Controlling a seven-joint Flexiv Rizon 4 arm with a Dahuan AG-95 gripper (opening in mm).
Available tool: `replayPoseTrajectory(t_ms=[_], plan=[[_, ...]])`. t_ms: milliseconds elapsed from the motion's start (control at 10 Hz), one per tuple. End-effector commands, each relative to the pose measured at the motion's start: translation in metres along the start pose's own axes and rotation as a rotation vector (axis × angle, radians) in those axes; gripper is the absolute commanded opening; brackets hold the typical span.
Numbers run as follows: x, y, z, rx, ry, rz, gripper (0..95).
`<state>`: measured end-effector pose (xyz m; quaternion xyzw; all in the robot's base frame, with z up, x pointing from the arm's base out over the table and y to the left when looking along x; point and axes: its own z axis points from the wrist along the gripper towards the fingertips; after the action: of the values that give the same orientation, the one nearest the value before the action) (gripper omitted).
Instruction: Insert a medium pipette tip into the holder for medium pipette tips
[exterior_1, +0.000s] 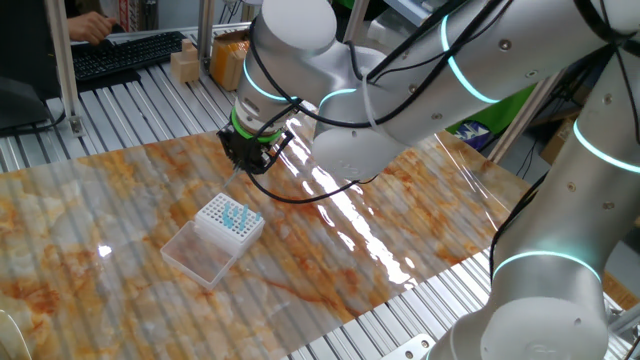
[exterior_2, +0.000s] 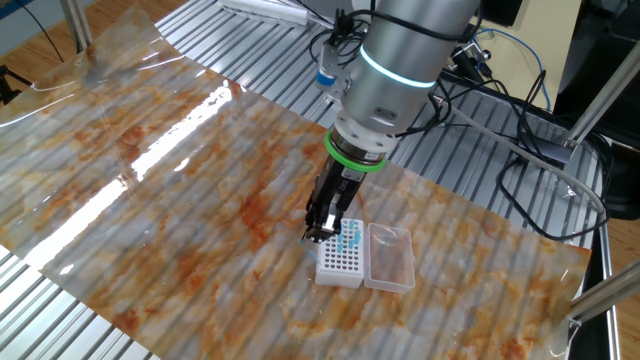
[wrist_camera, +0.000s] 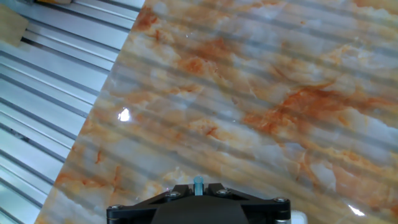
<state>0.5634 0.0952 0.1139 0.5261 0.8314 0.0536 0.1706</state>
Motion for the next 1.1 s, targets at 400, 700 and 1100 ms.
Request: replayPoseTrajectory(t_ms=[400, 700, 1100], plan=[[0.0016, 0.0000, 0.0017, -0.002, -0.012, -0.004, 0.0], [0.0022, -0.0002, 0.0024, -0.013, -0.020, -0.003, 0.0], [0.0046, -0.0019, 0.0052, -0.020, -0.031, -0.011, 0.0]])
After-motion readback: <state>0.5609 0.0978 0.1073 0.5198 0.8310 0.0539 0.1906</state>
